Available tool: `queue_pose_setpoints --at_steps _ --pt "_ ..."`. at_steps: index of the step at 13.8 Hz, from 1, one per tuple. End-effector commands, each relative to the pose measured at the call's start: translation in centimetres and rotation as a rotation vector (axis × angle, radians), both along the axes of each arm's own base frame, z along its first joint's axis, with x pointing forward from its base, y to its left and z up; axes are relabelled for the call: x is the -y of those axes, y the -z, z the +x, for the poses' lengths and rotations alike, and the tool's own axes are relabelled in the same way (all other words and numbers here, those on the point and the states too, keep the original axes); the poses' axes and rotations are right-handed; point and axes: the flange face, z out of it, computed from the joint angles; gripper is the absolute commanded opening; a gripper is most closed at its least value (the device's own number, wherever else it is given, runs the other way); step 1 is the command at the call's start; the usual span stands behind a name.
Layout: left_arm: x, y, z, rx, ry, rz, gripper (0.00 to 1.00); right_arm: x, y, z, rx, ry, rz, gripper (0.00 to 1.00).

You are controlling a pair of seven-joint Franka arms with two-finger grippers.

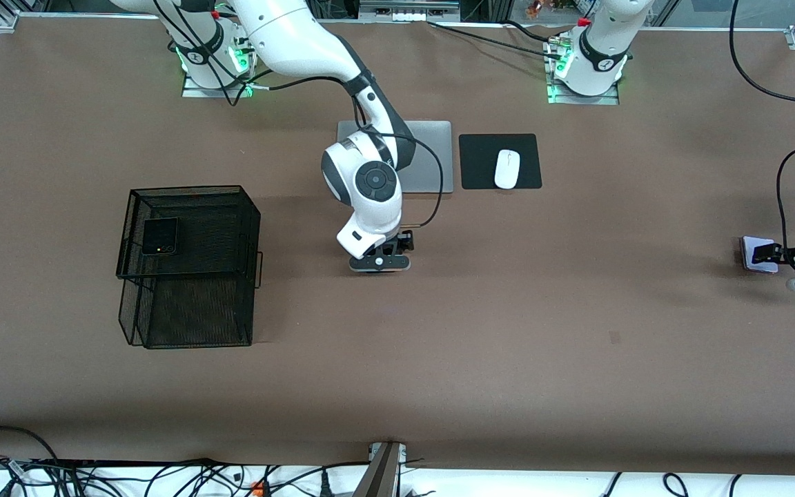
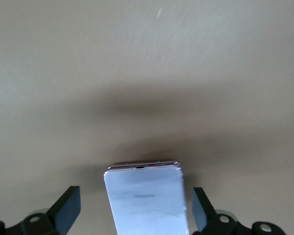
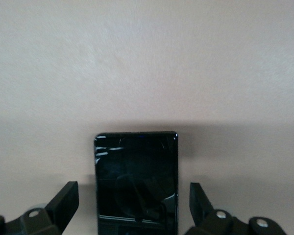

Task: Place phones with both arms
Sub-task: 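Grasp the slab with the right gripper while the left gripper reaches the Huawei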

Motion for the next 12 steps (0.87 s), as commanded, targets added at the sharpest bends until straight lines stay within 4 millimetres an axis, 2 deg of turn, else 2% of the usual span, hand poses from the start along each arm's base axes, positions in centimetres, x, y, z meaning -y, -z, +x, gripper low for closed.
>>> queue_pose_setpoints --at_steps 1,3,4,5,6,7,8,9,10,11,12 --pt "-0.4 2.2 -0.7 0.009 0.029 -0.049 1.0 -0.3 1.2 -0.8 -0.002 -0.016 0.016 1.0" --pt "-0.8 2.7 -1.4 0.008 -0.003 -0.08 1.0 -0.6 2.0 -1.0 0.009 -0.015 0.023 1.0" --pt "-0.3 3.3 -1.7 0.001 -0.018 -0.108 1.0 -0.8 2.0 -1.2 0.013 -0.018 0.025 1.0" --pt "-0.6 3.5 -2.0 0.0 -0.031 -0.118 1.0 -0.8 2.0 -1.2 0.014 -0.019 0.026 0.93" --pt "-0.7 3.6 -2.2 -0.001 -0.035 -0.12 1.0 -0.7 1.8 -1.1 0.011 -0.022 0.025 0.46" --pt "-0.7 3.6 -2.2 -0.002 -0.035 -0.12 1.0 -0.7 1.6 -1.1 0.009 -0.028 0.025 0.14" --pt "-0.7 3.6 -2.2 -0.002 -0.035 -0.12 1.0 -0.8 0.9 -0.9 0.011 -0.034 0.028 0.0" --pt "-0.7 3.5 -2.2 -0.003 -0.034 -0.12 0.61 -1.0 -0.3 -0.9 0.002 -0.033 0.029 0.0" --pt "-0.6 3.5 -2.2 -0.006 -0.029 -0.12 0.43 -1.1 -2.1 -1.0 -0.015 -0.037 0.022 0.0" --pt "-0.5 3.3 -2.0 -0.006 -0.028 -0.118 0.33 -1.4 -4.6 -1.0 -0.036 -0.039 0.019 0.0" --pt "-0.2 2.6 -1.6 0.0 -0.021 -0.112 0.32 -1.4 -7.3 -0.7 -0.055 -0.034 0.017 0.0"
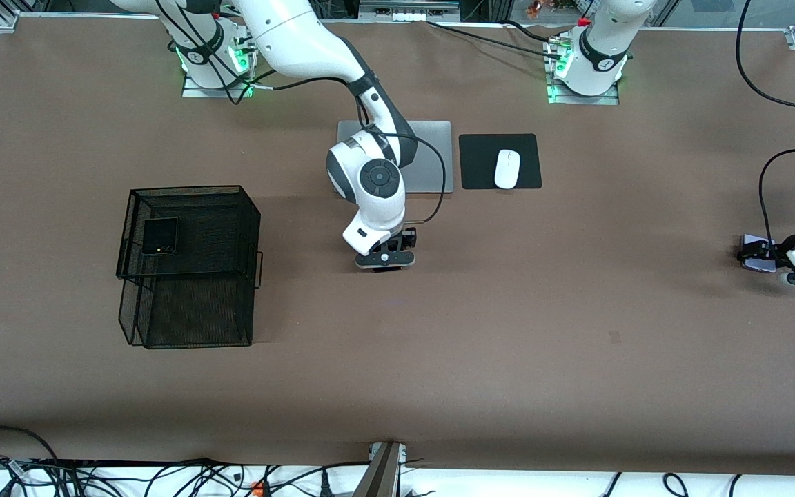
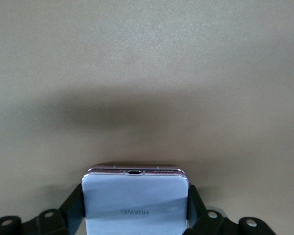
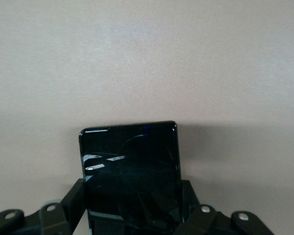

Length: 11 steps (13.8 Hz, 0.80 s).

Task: Place phones with both arms
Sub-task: 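Drop the slab in the basket while the left gripper lifts the Huawei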

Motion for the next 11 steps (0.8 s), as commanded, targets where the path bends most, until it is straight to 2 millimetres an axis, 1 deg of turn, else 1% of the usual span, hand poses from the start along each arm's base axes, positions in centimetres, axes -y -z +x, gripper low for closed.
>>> queue_pose_setpoints --at_steps 1,2,3,4,5,6,7,9,11 --pt "1.2 -1.4 0.8 0.006 0.032 -0.019 0.32 0.3 -8.9 0.7 -0.051 -0.002 0.009 0.0" --pt "2.8 -3.1 2.0 0.008 0.054 -0.028 0.32 0.7 -11.8 1.1 -0.064 0.005 0.003 0.0" --pt "3.7 -5.2 3.3 0.012 0.066 -0.03 0.32 1.8 -14.6 1.8 -0.074 0.019 -0.002 0.0" --pt "5.6 -7.1 4.5 0.001 0.089 -0.047 0.33 3.4 -16.9 2.4 -0.084 0.031 -0.004 0.0" --pt "7.3 -8.9 5.8 -0.006 0.113 -0.058 0.32 5.6 -19.2 3.2 -0.092 0.018 0.0 0.0" --pt "9.5 -10.2 7.0 -0.018 0.131 -0.063 0.32 8.9 -20.3 3.9 -0.126 0.012 -0.024 0.0" --pt "12.0 -11.7 8.3 -0.037 0.127 -0.057 0.32 12.3 -21.4 4.5 -0.147 0.003 -0.031 0.0" --pt "17.1 -14.5 10.5 -0.092 0.109 -0.034 0.33 20.6 -22.7 5.6 -0.176 0.005 -0.021 0.0" --pt "23.5 -17.1 12.3 -0.142 0.074 0.002 0.33 29.0 -22.6 6.0 -0.191 0.002 -0.003 0.0"
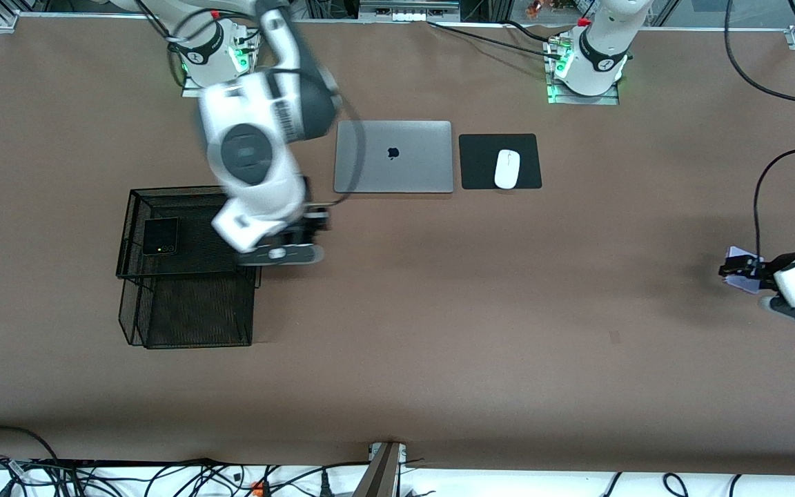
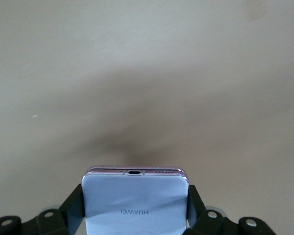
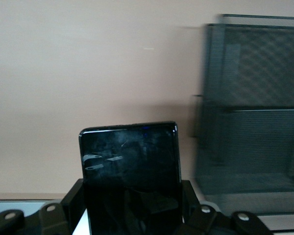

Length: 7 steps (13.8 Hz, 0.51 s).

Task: Place phones with both arms
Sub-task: 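Drop the slab in the basket while the left gripper lifts the Huawei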

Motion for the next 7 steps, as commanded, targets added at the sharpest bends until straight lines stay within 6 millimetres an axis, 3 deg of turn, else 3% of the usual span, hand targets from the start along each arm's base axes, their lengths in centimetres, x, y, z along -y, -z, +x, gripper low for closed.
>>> queue_pose_setpoints --at_steps 1,3,5,7 --pt "8.6 -4.0 2.2 -0.058 -0.064 0.059 0.33 10.6 0.6 -1.5 -0.034 -0.029 0.089 0.0" --pt "16.3 -5.2 2.5 -0.087 -0.105 0.107 0.33 14.9 3.4 -2.1 -0.023 -0.043 0.102 0.0" --pt "24.6 -5.5 2.2 -0.076 -0.071 0.127 0.33 16.3 6.6 -3.0 -0.021 -0.041 0.096 0.0" --pt "35.0 -4.6 0.8 -0.059 -0.017 0.115 0.33 16.8 8.8 -3.7 -0.038 -0.028 0.092 0.0"
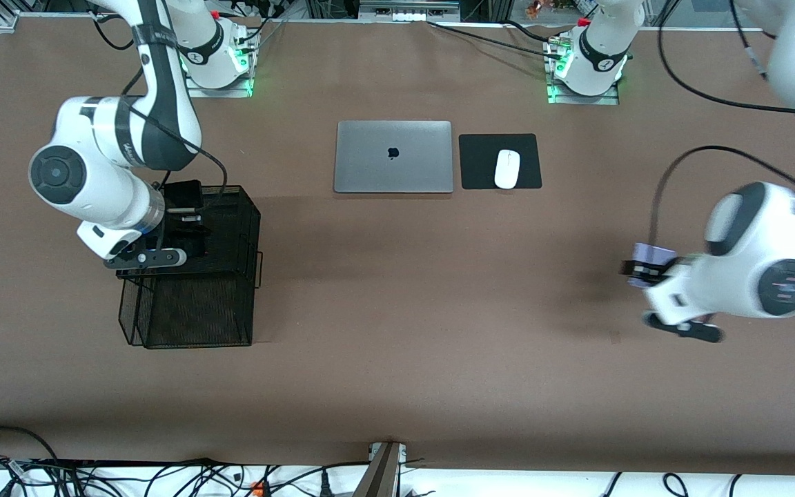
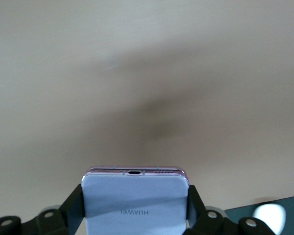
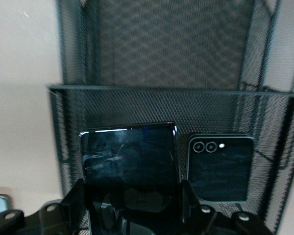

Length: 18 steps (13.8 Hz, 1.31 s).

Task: Place phones with both arms
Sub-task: 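Drop the slab in the basket while the left gripper lifts the Huawei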

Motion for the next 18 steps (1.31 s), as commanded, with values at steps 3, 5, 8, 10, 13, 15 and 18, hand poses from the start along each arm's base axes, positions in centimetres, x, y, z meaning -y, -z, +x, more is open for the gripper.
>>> queue_pose_setpoints --at_steps 3,5,8,10,13,15,18 --pt "21.2 2.3 -3.8 0.103 0.061 -0.092 0.33 -0.7 2.8 -1.4 -0.017 0.024 0.044 0.0" --pt "28.3 5.8 -6.0 0.131 -0.051 -0.133 0.33 -1.3 3.7 -1.2 -0.018 0.038 0.052 0.1" --pt "35.9 10.2 -8.1 0.232 -0.192 -0.267 0.35 -1.6 3.2 -0.6 -0.011 0.045 0.064 1.0" --pt "39.1 11.7 -9.0 0.285 -0.301 -0.372 0.39 -1.5 1.9 0.0 0.011 0.038 0.073 1.0" --pt "42.4 14.0 -12.0 0.229 -0.398 -0.435 0.48 -0.8 -1.9 1.3 -0.007 0.038 0.079 1.0" --pt "42.8 15.6 -13.0 0.205 -0.388 -0.422 0.67 -0.6 -4.4 2.0 -0.014 0.031 0.082 1.0" --pt "42.1 16.1 -13.2 0.199 -0.383 -0.403 1.0 0.9 -8.0 2.6 -0.02 0.001 0.092 1.0"
